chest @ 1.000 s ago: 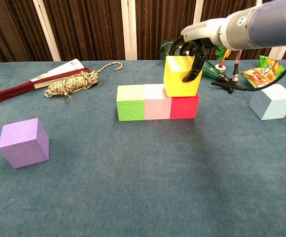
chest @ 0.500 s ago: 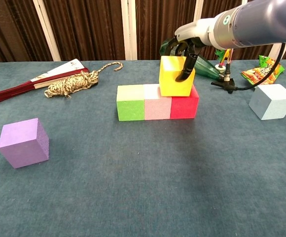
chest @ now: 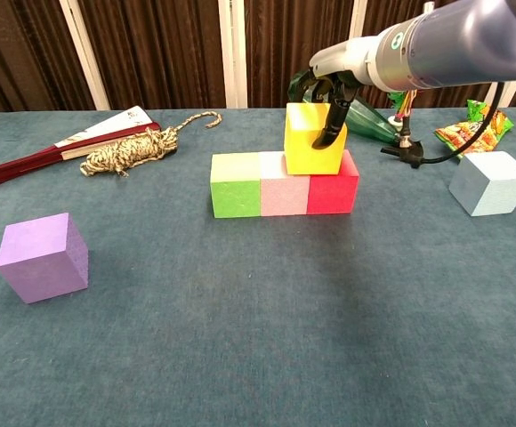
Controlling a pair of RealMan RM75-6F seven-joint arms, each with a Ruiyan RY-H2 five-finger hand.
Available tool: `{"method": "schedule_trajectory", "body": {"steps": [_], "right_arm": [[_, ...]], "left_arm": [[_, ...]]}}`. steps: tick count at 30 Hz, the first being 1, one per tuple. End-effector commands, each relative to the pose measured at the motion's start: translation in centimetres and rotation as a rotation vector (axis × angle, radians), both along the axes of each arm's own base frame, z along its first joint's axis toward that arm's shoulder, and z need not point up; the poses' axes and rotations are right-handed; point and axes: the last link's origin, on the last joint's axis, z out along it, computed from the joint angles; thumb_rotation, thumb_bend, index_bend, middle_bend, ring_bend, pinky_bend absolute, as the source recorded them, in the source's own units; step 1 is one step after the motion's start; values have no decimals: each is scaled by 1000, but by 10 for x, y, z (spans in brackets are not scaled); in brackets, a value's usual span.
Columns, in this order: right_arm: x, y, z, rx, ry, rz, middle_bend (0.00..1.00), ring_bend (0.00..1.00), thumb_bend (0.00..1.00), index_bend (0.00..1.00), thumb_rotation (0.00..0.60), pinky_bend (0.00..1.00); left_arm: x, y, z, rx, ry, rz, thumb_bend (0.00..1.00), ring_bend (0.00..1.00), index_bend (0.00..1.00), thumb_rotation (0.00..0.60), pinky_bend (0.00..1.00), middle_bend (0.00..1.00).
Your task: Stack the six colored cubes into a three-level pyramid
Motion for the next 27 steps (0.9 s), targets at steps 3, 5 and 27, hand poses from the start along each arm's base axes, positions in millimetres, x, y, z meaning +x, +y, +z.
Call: {"method": "schedule_trajectory", "body": {"steps": [3,5,27], "right_arm": [[-1,-1,-1,2,6,0,467,465,289,212,600,213],[-1,-1,-2,3,8,1,468,465,289,212,600,213],[-1,-2,-5,6,18,3,467,465,289,212,600,213]], "left_arm": [[0,0,0,-1,0,0,131,0,0,600,29,0],[0,0,0,-2,1,1,131,0,0,600,29,0],[0,-1,0,0,0,-1,131,0,0,600,29,0]]}}
